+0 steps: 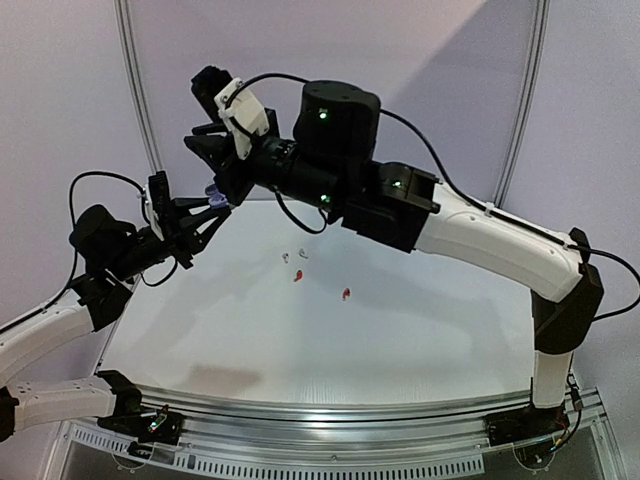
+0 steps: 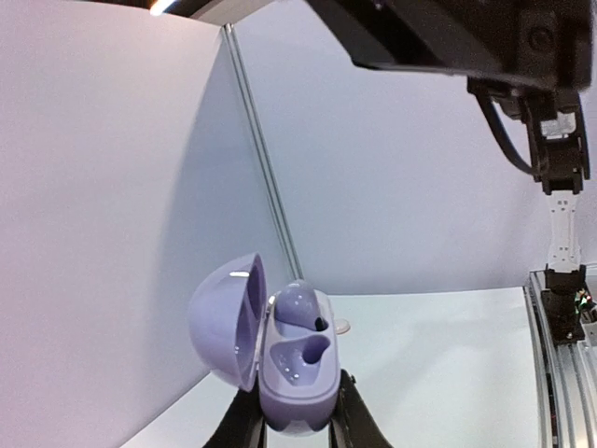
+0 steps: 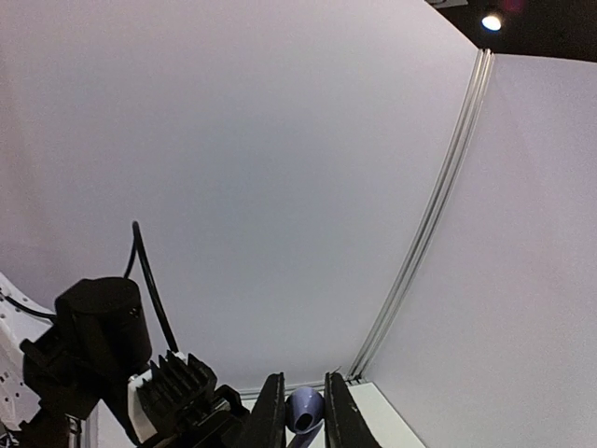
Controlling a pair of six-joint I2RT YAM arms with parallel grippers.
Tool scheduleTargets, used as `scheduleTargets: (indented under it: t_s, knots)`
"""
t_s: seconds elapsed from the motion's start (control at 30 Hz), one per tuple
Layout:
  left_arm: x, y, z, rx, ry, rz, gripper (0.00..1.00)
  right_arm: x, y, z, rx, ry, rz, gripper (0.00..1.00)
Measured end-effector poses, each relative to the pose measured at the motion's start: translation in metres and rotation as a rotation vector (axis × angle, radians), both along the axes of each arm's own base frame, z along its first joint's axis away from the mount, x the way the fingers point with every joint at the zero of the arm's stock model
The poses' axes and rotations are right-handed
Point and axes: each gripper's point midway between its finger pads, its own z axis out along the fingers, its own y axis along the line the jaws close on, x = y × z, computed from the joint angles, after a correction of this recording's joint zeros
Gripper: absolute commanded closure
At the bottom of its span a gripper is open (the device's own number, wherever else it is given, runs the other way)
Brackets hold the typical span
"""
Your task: Insert the wireless bluetooth earbuds into the charging case
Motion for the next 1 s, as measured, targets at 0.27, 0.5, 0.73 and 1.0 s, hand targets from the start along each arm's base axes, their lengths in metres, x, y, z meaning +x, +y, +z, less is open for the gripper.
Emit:
scheduleTargets:
  t_s: [0.27, 0.5, 0.73, 1.0]
  knots:
    - [-0.028, -0.013, 0.002, 0.027, -0.059, -0.181, 1.0, -0.027, -0.029, 0.033, 0.039, 0.032, 0.106, 1.0]
    - [-0.045, -0.022, -0.008, 0.089, -0.132, -0.307, 1.0, -0.031, -0.032, 0.008, -0.027, 0.072, 0.121, 1.0]
    - [-0.045, -0.023, -0.011, 0.151, -0.278, -0.271, 1.0, -0.026, -0.028, -0.02, -0.079, 0.106, 0.102, 1.0]
    - [-0.01, -0.015, -0.012, 0.089, -0.092, -0.105, 1.0, -0.011, -0.037, -0.01, -0.028, 0.133, 0.006, 1.0]
